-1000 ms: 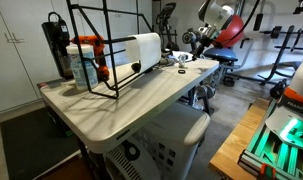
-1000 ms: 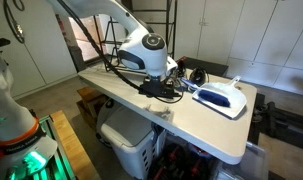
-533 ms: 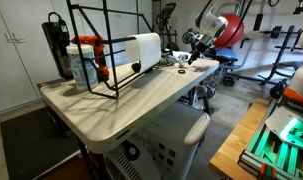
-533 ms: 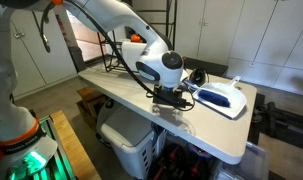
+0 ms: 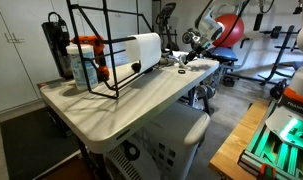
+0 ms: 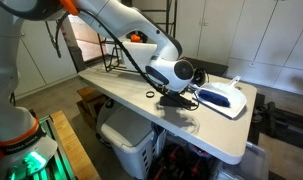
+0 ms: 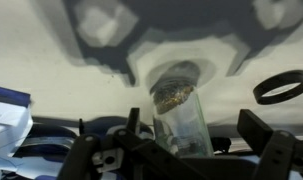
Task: Pour some of the content in the clear bottle onto the black lid on the table
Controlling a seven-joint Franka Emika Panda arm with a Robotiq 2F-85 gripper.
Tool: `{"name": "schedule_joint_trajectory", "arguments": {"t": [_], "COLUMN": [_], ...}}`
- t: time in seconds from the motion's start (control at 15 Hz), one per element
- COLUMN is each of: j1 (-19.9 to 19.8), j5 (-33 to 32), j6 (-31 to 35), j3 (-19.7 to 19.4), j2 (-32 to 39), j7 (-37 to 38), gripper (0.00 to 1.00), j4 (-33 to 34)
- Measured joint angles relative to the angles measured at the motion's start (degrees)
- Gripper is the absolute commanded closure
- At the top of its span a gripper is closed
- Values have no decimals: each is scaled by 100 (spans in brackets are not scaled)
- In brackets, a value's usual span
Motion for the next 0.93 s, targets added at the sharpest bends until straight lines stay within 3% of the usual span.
{"name": "schedule_joint_trajectory", "arguments": {"t": [0.93], "j1": [-254], "j5": [534], "j6": [-816], "j3": [1], "j2": [310], "j7": [-934], "gripper": [0], "j4": [263]}}
